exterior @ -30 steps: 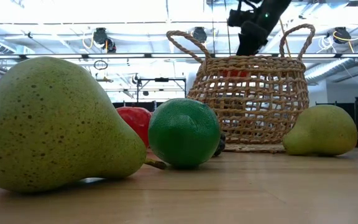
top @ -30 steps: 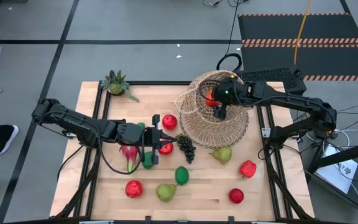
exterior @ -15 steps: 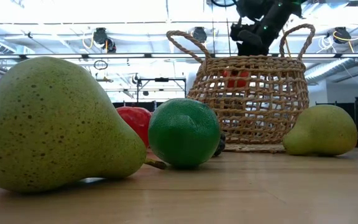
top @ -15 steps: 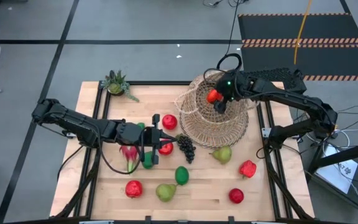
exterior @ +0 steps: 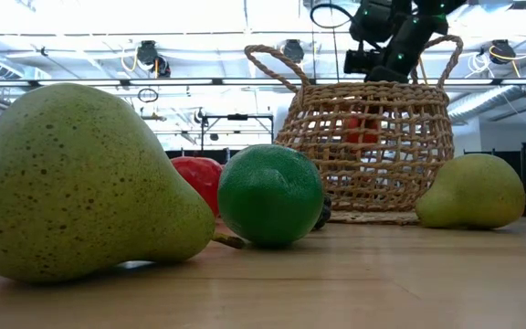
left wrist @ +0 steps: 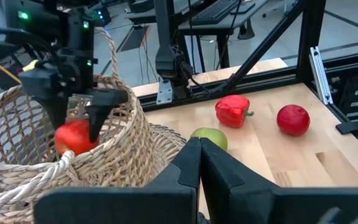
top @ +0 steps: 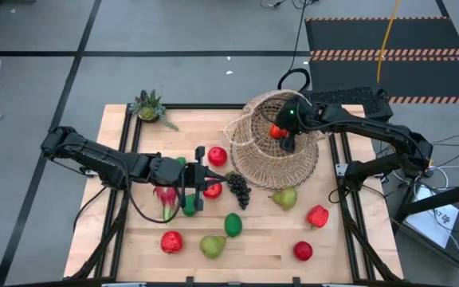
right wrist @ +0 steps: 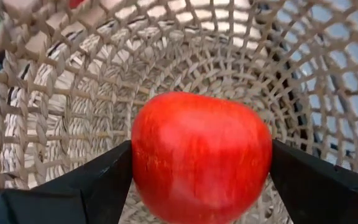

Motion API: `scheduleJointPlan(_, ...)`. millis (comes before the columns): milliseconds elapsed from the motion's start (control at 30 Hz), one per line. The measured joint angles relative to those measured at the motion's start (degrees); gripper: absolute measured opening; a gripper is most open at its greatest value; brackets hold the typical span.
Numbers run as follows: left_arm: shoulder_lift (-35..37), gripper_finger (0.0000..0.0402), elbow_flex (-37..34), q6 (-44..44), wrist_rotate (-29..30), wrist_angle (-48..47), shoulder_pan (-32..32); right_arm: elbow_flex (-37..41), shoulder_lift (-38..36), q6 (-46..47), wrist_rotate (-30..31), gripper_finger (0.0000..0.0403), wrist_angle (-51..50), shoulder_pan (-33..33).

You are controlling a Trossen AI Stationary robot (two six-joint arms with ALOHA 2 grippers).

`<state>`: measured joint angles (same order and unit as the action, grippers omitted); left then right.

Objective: Build produce basket
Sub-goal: Put the red apple into the brown basket

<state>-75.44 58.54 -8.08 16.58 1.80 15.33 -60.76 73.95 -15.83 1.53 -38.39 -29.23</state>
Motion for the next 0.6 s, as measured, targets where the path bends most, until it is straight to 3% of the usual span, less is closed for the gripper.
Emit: scheduleJointPlan(600, 0.01, 0.0010, 0.00, -0.31, 0.00, -0.07, 0.00, 2.64, 0.00, 4.43, 0.09, 0.0336, -1.42, -1.11)
